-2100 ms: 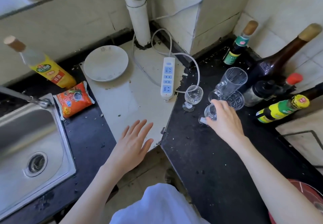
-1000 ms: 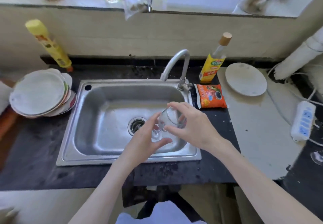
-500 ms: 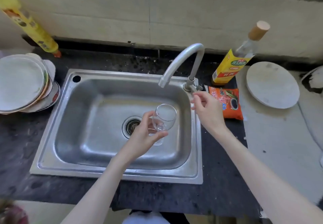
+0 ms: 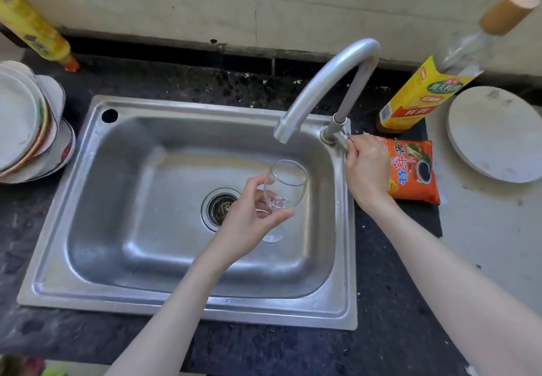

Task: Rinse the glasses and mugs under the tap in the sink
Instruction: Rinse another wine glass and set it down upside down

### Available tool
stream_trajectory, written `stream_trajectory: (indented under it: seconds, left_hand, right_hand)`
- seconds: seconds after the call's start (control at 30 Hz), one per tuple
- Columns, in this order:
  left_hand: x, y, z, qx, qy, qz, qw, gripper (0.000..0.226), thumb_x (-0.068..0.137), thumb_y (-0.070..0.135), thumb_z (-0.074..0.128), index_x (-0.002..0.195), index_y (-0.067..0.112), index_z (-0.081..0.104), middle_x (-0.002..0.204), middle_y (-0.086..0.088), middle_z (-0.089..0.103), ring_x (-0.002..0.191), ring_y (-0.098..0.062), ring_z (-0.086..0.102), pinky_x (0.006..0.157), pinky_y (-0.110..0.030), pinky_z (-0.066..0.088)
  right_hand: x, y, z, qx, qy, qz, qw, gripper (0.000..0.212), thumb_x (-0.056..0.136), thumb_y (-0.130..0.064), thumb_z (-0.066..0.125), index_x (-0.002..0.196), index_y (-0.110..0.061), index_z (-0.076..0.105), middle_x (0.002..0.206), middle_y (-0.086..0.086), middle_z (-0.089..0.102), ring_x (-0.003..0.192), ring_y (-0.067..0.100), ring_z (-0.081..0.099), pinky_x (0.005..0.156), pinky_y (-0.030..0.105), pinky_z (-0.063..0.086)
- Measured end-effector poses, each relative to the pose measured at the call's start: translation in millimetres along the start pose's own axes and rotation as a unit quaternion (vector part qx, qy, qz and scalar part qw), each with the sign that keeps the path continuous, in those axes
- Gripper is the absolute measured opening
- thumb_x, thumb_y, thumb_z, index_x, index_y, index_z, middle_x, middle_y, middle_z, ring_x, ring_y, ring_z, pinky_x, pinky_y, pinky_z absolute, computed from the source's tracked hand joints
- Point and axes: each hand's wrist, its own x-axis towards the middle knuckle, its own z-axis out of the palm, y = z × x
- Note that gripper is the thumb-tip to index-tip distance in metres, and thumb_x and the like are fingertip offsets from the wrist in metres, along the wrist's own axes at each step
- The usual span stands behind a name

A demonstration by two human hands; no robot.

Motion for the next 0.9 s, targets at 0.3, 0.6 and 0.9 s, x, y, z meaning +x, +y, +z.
stream_trajectory:
  seconds: [0.3, 0.6, 0.9]
  left_hand:
    - [3, -8, -4, -0.012, 0.014, -0.011, 1.0, 0.043, 0.076, 0.017, 0.073, 0.101, 0.035, 0.043, 0.095, 0.001, 0.064, 0.071, -0.009, 0.058, 0.068, -0.019, 0.05]
    - [1, -5, -5, -0.023, 0.01, -0.019, 1.0, 0.045, 0.077, 0.019, 0.072, 0.105, 0.037, 0.043, 0.096, 0.001, 0.066, 0.074, -0.012, 0.06, 0.074, -0.023, 0.051]
    - [12, 2, -9, -0.059, 0.017, -0.016, 0.998, 0.05, 0.071, 0.028, 0.075, 0.113, 0.035, 0.048, 0.109, 0.003, 0.054, 0.085, -0.02, 0.064, 0.086, -0.043, 0.054]
  right_hand:
    - [-7, 0, 7, -0.046, 0.025, -0.066, 0.996, 0.021, 0.091, -0.004, 0.05, 0.102, 0.006, 0.065, 0.098, 0.022, 0.064, 0.09, 0.036, 0.058, 0.074, 0.037, 0.047]
    - [-13, -10, 0, -0.03, -0.038, 0.003, 0.999, 0.033, 0.096, -0.015, 0.046, 0.125, -0.001, 0.054, 0.126, 0.018, 0.053, 0.117, 0.031, 0.048, 0.095, 0.037, 0.04]
    - [-72, -62, -18, 0.373, -0.218, 0.11, 0.895, 0.017, 0.093, -0.018, 0.053, 0.095, -0.03, 0.064, 0.089, -0.007, 0.065, 0.086, 0.01, 0.062, 0.082, 0.03, 0.048]
